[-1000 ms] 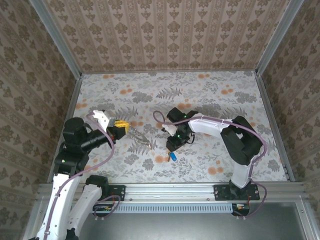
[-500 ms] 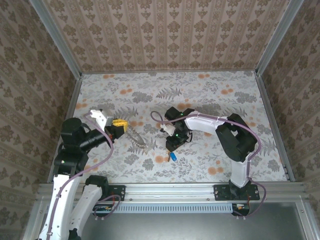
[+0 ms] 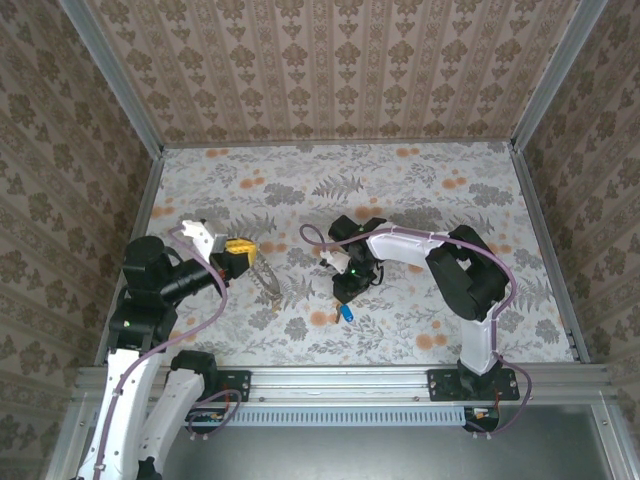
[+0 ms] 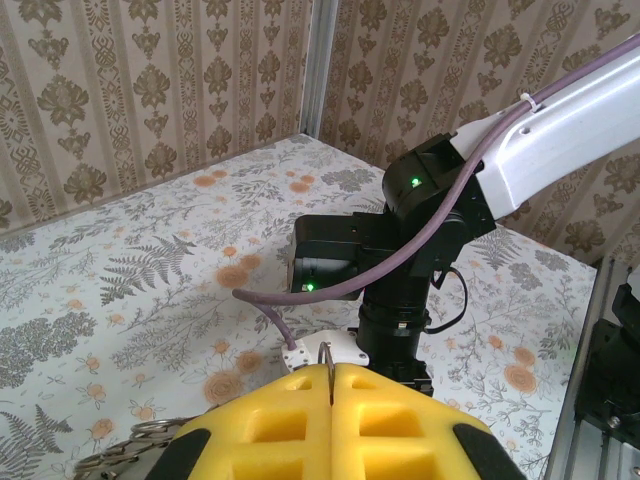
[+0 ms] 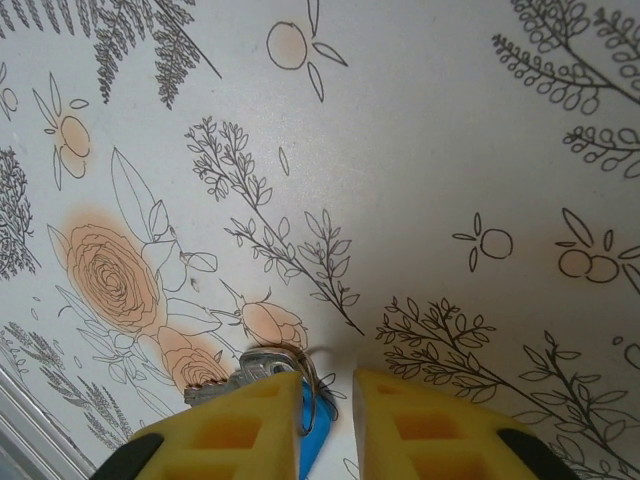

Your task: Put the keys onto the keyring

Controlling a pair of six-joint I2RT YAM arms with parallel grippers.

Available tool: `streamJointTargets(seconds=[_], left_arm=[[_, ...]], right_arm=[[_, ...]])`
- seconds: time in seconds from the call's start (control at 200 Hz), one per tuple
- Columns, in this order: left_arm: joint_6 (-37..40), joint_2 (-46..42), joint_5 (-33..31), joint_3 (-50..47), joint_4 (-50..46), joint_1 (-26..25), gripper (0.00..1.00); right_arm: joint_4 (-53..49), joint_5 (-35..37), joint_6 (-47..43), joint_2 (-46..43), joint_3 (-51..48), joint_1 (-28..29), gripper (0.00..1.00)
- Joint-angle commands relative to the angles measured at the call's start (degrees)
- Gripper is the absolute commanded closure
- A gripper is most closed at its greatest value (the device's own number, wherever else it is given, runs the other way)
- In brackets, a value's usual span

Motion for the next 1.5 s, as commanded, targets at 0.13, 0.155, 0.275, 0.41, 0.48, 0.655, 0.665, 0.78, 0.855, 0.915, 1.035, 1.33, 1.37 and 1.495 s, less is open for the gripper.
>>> streamJointTargets(seconds=[0.13,0.155,0.275,0.41,0.48,0.655,0.665,0.78,0.855,0.915,1.035,1.33,1.37,1.495], left_arm=[[-0.76,-0.85,1.38,-0.11,2.73,0.56,1.0],[-0.74,-0.83,1.34,-0.07,2.78,0.55,1.0],[-0.89,-0.48,1.55,-0.02,2.79,0.55,1.0],[-1.18,-0.3,1.67,-0.12,3.02,0.1,1.0],[-0.76,-0.04,1.33,0.08,2.54,-0.63,1.0],[0.04,0.88,1.18,0.74,1.91,-3.2,1.0],[0.05,0.98,1.17,0.78,1.86,-3.42,1.0],[0.87,1.86,2.32,1.8,2.05,-6.6,1.0],[1.49,2.82,3.12,3.1,2.12,-9.53,1.0],[2.3,3.64,3.7,4.22,1.75,-11.99,1.0],[4.26,5.82,4.59,6.53,1.41,-18.39,1.0],[10.9,14.55,-0.99,11.08,-1.43,-31.99,1.0],[11.33,15.01,-1.33,11.16,-1.31,-32.43,1.0],[11.25,14.39,-2.03,9.98,1.58,-32.76,1.0]], right_arm=[[-0.4,-2.45,-0.28,0.03,0.55,-0.09,0.89],[-0.22,-2.66,-0.17,-0.25,0.34,-0.15,0.9],[2.06,-3.62,0.31,-3.2,-2.14,-0.35,1.0],[8.0,-5.82,-0.06,-11.65,-8.17,-0.35,1.0],[11.87,-6.07,-0.53,-18.26,-12.42,-0.19,1.0],[25.49,-7.0,-2.55,-38.52,-22.8,0.35,1.0],[26.3,-7.13,-2.72,-39.72,-23.61,0.42,1.0],[39.68,-8.97,-3.86,-53.6,-31.18,1.22,1.0],[47.63,-10.43,-3.87,-59.84,-34.19,1.58,1.0],[53.11,-11.42,-3.86,-63.3,-35.77,1.58,1.0],[59.68,-13.85,-3.74,-65.81,-36.32,1.67,1.0],[71.46,-17.43,0.28,-64.38,-36.38,1.9,1.0],[71.87,-17.87,0.78,-64.12,-36.39,2.14,1.0],[72.63,-19.39,2.77,-62.54,-36.03,2.93,1.0]])
